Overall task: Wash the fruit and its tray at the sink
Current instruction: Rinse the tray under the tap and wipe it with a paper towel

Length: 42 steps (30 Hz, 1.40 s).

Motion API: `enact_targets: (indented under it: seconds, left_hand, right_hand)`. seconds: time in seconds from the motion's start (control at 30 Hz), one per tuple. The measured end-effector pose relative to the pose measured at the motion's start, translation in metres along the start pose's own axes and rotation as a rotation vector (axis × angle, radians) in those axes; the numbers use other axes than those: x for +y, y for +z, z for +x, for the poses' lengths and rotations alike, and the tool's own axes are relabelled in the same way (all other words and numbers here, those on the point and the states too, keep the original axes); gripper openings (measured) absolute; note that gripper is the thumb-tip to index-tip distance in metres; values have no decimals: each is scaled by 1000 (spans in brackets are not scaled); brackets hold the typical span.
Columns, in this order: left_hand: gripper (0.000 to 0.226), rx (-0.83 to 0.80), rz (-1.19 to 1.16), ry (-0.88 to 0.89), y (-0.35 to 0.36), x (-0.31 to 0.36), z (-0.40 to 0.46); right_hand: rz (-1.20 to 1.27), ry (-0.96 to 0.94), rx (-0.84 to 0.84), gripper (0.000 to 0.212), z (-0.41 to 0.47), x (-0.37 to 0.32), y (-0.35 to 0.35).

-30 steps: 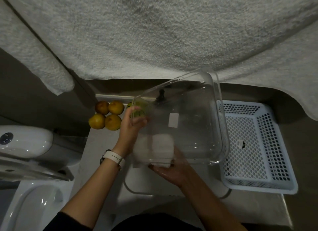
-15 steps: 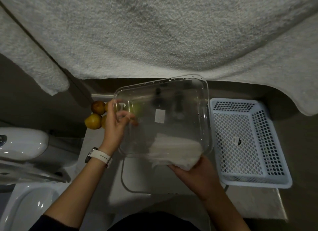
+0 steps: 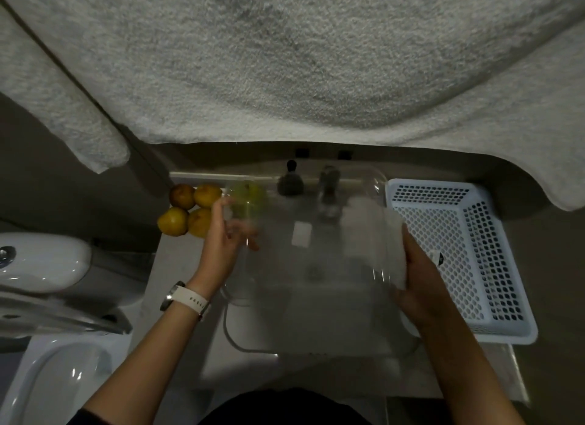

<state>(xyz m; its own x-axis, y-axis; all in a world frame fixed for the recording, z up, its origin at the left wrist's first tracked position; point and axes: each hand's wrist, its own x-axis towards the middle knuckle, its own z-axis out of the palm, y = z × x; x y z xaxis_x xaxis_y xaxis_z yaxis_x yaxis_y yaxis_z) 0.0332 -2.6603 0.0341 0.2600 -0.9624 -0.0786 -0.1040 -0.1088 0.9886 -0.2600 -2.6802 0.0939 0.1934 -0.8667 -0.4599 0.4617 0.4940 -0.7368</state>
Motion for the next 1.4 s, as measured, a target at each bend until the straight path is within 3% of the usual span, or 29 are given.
enact_targets:
  seconds: [0.1, 0.27, 0.3, 0.37, 0.47, 0.5, 0.53, 0.57, 0.6, 0.67, 0.7, 0.77, 0.83, 0.87, 0.93, 0.97, 1.03, 1.17, 1.3, 1.4]
  left_hand:
    - [54, -16, -7, -67, 11, 2, -9]
    - [57, -95, -22, -150, 21, 12, -10]
    - [59, -121, -44, -129, 26, 15, -10]
    - [61, -130, -32, -57, 39, 20, -8]
    - [60, -83, 61, 39, 49, 25, -5]
    - [62, -67, 64, 66, 48, 25, -3]
    - [64, -54, 60, 96, 47, 26, 0]
    - [66, -48, 57, 126, 45, 28, 3]
    - [67, -51, 53, 150, 44, 30, 6]
    - [68, -74, 34, 150, 43, 34, 12]
    - [67, -80, 1, 127, 42, 33, 14]
    - [60, -74, -102, 46, 37, 28, 14]
    - [52, -56, -214, -112, 32, 22, 11]
    - [47, -45, -263, -205, 29, 20, 10]
    - [38, 8, -334, -363, 19, 15, 8]
    - [36, 31, -372, -417, 13, 14, 7]
    - [31, 52, -427, -456, 1, 13, 4]
    - [28, 82, -389, -445, -12, 17, -1]
    - [32, 110, -385, -455, -8, 24, -4]
    - [31, 92, -363, -432, 0, 32, -6]
  right_hand:
    - [-163, -2, 53, 39, 23, -16, -1]
    - [-121, 95, 67, 33, 25, -9, 9]
    - [-203, 89, 101, 28, 24, 2, 15]
    - [-316, 75, 125, 47, 26, 26, 20]
    - [-292, 140, 18, 33, 25, 39, 41]
    - [-449, 101, -80, 27, 23, 46, 40]
    - [-545, 77, -69, 21, 24, 51, 44]
    - [-423, 137, -103, 18, 26, 58, 47]
    - [-396, 219, -128, 29, 26, 67, 44]
    - [-470, 165, -188, 55, 21, 79, 37]
    - [-415, 132, -188, 51, 14, 75, 36]
    - [-247, 152, -177, 5, 5, 72, 44]
    - [-201, 172, -89, 33, 6, 73, 30]
    - [-304, 128, -78, 35, 4, 71, 17]
    - [-778, -74, -20, 45, -8, 68, -3]
    - [-857, -113, 147, 55, -7, 67, -9]
    - [-944, -286, 235, 65, -12, 54, -20]
    - [-979, -527, 279, 76, -14, 18, -37]
    - [-998, -612, 362, 67, -24, -11, -24]
    - [-797, -683, 108, 40, -28, -15, 10]
